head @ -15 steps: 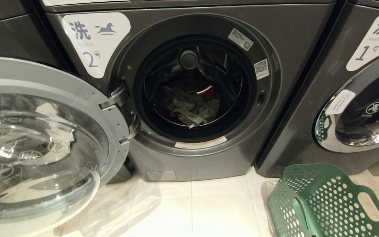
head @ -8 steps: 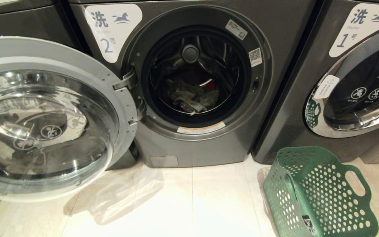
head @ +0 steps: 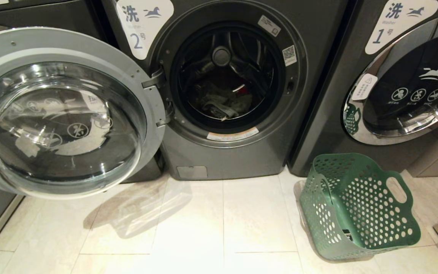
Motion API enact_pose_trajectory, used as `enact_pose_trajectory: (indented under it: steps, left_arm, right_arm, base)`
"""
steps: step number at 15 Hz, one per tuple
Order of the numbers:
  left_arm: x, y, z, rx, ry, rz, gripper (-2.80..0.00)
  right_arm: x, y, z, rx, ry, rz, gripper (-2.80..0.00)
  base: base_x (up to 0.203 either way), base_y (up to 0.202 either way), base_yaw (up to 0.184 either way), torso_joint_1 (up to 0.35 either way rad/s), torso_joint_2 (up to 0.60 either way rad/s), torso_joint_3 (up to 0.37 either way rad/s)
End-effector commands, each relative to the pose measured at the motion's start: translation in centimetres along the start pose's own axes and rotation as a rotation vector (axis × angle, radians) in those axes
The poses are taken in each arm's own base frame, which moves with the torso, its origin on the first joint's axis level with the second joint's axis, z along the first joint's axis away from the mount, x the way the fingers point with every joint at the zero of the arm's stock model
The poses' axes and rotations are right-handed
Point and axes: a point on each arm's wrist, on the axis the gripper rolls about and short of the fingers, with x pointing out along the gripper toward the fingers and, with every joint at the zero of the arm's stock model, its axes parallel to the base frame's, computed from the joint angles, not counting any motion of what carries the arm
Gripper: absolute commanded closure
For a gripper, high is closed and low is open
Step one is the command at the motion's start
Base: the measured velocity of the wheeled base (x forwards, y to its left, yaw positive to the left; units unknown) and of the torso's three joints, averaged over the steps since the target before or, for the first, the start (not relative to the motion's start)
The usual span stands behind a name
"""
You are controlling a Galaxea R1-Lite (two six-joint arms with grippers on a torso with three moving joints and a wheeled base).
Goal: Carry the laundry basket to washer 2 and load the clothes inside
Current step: Close the washing machine door with the left hand
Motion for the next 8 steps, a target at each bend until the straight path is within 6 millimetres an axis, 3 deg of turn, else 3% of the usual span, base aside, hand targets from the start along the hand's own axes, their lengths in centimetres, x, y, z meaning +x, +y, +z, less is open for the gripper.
enact_pose_trajectory:
  steps: [1, 3, 4, 6, 8]
  left_arm:
    - [-0.1, 0.0, 1.4, 0.021, -0.019, 0.007, 0.0]
    - [0.3, 0.2, 7.1, 0.016, -0.068, 0.017, 0.0]
    - [1.5, 0.3, 10.0, 0.004, -0.052, 0.021, 0.0]
    - [5.2, 0.4, 15.9, -0.016, -0.025, 0.033, 0.0]
    - [8.3, 0.5, 19.4, -0.03, -0.014, 0.081, 0.0]
  right_arm:
    - [0.0, 0.0, 0.0, 0.0, 0.001, 0.0, 0.0]
    - [0.0, 0.0, 0.0, -0.003, 0.001, 0.0, 0.0]
    - [0.0, 0.0, 0.0, 0.0, 0.001, -0.001, 0.0]
    - [0.0, 0.0, 0.0, 0.004, 0.0, -0.003, 0.0]
    - [0.0, 0.0, 0.0, 0.003, 0.0, -0.001, 0.0]
  base:
    - [-0.068, 0.0, 0.002, 0.019, 0.01, -0.001]
    - [-0.095, 0.0, -0.009, 0.003, 0.0, 0.003]
    - [-0.096, 0.0, 0.005, 0.007, 0.0, 0.002]
    - [-0.099, 0.0, 0.004, 0.005, 0.0, 0.0]
    - [-0.104, 0.0, 0.005, 0.003, 0.0, 0.001]
